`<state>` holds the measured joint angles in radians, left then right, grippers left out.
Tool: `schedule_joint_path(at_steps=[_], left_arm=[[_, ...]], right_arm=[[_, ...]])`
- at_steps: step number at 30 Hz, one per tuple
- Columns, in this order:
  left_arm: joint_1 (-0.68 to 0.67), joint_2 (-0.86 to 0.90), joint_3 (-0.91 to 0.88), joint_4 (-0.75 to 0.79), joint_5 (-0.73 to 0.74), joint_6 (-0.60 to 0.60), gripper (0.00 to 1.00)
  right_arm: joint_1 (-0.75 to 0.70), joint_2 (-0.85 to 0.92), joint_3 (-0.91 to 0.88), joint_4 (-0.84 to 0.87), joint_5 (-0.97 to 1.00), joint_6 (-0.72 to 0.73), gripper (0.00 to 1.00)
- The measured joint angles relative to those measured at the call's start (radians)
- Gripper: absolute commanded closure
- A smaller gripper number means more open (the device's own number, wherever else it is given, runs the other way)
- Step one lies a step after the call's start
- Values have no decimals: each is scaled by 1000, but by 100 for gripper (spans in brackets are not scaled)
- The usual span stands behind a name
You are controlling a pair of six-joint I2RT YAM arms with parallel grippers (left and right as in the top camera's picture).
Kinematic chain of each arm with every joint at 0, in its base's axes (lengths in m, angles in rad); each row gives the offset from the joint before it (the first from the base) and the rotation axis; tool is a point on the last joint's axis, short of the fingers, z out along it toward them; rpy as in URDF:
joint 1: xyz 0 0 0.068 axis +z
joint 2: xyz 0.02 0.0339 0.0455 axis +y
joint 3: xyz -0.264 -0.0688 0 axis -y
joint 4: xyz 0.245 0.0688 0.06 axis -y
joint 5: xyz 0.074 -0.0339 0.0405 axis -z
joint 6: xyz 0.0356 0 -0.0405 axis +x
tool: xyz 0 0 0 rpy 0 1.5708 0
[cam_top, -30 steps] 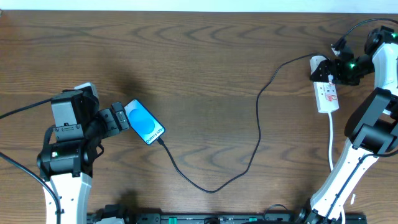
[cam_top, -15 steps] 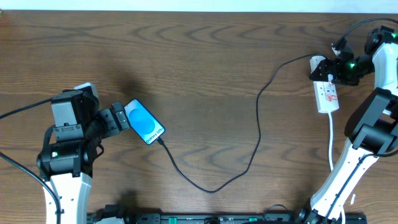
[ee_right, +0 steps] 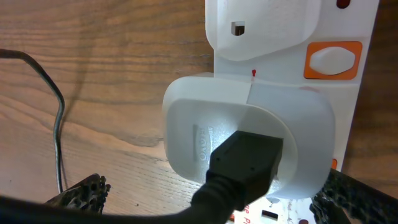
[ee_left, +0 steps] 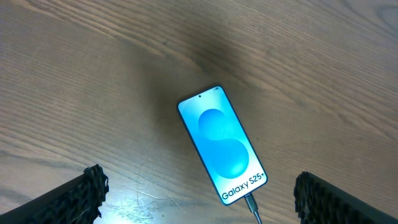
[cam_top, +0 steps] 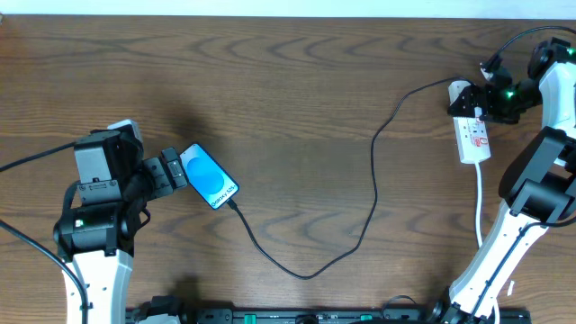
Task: Plug charger to phone and switch on socket
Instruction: 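Hold the right gripper on the power strip switch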
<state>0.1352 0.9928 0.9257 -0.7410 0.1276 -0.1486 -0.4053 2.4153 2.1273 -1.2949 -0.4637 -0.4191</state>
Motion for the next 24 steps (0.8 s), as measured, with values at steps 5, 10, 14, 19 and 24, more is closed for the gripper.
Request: schedule_joint_path(at_steps=[5, 10, 14, 19, 24], left_arm=[[0, 0, 0, 0, 0, 0, 2], [0, 0, 0, 0, 0, 0, 2], [0, 0, 0, 0, 0, 0, 2], [0, 0, 0, 0, 0, 0, 2], [0, 0, 0, 0, 0, 0, 2]], right_arm=[[3, 0, 0, 0, 5, 5, 1], [7, 0, 0, 2, 11, 10, 1], [8, 0, 0, 2, 13, 10, 1], [8, 0, 0, 2, 13, 10, 1], [8, 0, -2, 4, 13, 10, 1]])
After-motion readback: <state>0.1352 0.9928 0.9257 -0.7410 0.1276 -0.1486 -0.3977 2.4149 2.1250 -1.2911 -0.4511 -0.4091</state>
